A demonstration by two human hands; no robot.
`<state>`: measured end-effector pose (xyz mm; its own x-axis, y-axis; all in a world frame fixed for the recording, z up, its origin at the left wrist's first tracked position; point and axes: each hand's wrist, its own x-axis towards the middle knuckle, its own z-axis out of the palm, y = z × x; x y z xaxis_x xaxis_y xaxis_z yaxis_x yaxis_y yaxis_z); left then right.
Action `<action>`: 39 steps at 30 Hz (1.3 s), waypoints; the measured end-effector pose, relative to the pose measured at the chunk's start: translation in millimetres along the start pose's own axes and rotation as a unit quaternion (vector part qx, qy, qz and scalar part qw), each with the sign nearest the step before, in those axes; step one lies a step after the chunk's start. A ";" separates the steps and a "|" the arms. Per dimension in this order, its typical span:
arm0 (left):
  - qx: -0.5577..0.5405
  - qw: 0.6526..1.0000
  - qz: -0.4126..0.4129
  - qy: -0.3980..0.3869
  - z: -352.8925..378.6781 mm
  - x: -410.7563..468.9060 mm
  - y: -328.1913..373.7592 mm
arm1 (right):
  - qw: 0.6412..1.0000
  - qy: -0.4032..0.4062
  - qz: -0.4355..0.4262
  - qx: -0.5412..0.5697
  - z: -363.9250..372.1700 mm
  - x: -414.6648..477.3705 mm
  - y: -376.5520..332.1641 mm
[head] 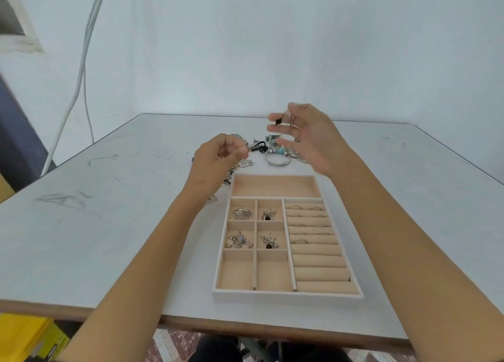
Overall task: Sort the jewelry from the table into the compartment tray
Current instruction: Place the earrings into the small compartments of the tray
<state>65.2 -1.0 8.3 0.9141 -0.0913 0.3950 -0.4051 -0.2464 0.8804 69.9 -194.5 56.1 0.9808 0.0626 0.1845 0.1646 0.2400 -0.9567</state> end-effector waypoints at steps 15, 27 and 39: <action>0.042 0.988 0.032 -0.147 -12.2 -72.4 29.4 | 0.979 -0.104 -0.005 0.173 14.4 -59.8 -13.2; 0.132 0.961 0.060 -0.235 -4.0 -75.5 18.6 | 0.991 -0.079 0.024 0.104 2.8 -77.7 -0.7; 0.174 0.978 0.100 -0.050 -20.5 -75.7 3.2 | 0.992 -0.114 0.022 -0.049 7.2 -83.3 0.0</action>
<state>-5.6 24.9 -13.4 0.8213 -0.2605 0.5075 -0.5616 -0.5259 0.6388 -12.5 -192.7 42.4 0.9400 0.2917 0.1770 0.1420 0.1372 -0.9803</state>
